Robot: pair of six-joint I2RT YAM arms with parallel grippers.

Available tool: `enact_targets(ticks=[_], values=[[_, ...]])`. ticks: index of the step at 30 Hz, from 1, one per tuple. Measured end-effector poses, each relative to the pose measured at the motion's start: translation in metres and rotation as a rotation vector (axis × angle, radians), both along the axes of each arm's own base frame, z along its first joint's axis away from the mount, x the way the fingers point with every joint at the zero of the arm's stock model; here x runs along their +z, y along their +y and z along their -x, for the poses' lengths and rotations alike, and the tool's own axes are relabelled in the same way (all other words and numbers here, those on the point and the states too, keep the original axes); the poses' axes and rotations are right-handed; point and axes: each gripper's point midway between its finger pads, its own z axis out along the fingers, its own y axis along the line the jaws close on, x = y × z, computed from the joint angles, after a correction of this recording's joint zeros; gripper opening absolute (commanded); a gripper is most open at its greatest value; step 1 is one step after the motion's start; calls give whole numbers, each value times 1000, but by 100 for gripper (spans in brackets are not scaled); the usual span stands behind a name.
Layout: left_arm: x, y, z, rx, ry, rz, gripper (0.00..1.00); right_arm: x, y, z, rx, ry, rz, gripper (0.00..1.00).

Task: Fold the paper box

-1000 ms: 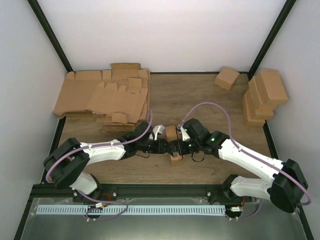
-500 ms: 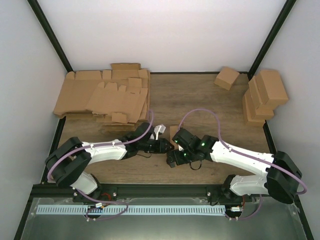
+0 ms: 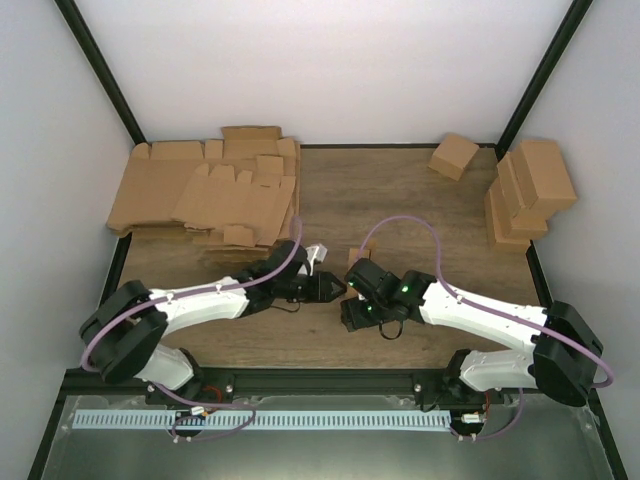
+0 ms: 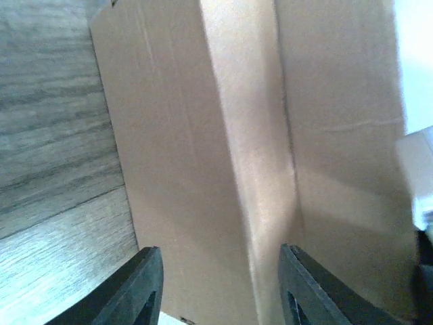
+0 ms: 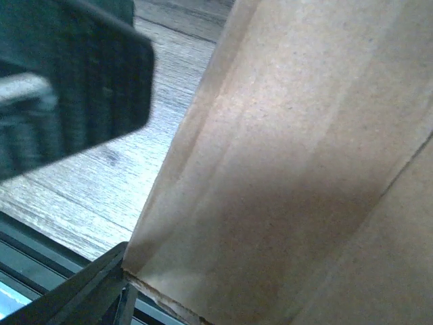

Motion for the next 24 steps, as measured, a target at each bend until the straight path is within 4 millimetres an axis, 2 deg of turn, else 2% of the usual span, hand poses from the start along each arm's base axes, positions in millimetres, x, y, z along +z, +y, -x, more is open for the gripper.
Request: enact_targets(ticks=[5, 8, 10, 14, 17, 19, 22, 24], values=[[33, 18, -12, 56, -96, -56, 65, 3, 9, 2, 97, -17, -26, 61], [67, 44, -27, 122, -188, -80, 70, 5, 20, 6, 197, -21, -54, 61], [92, 78, -45, 208, -258, -94, 71, 7, 29, 6, 263, -28, -66, 61], [113, 147, -72, 383, -324, -142, 71, 16, 46, 2, 376, -64, -86, 69], [106, 176, -80, 452, -317, -167, 71, 24, 58, -7, 441, -101, -74, 77], [87, 185, -78, 464, -278, -180, 71, 26, 63, -16, 466, -131, -46, 79], [56, 190, -71, 459, -210, -203, 71, 20, 62, -25, 481, -160, 9, 80], [41, 191, -67, 454, -176, -212, 71, 16, 58, -27, 484, -165, 39, 85]])
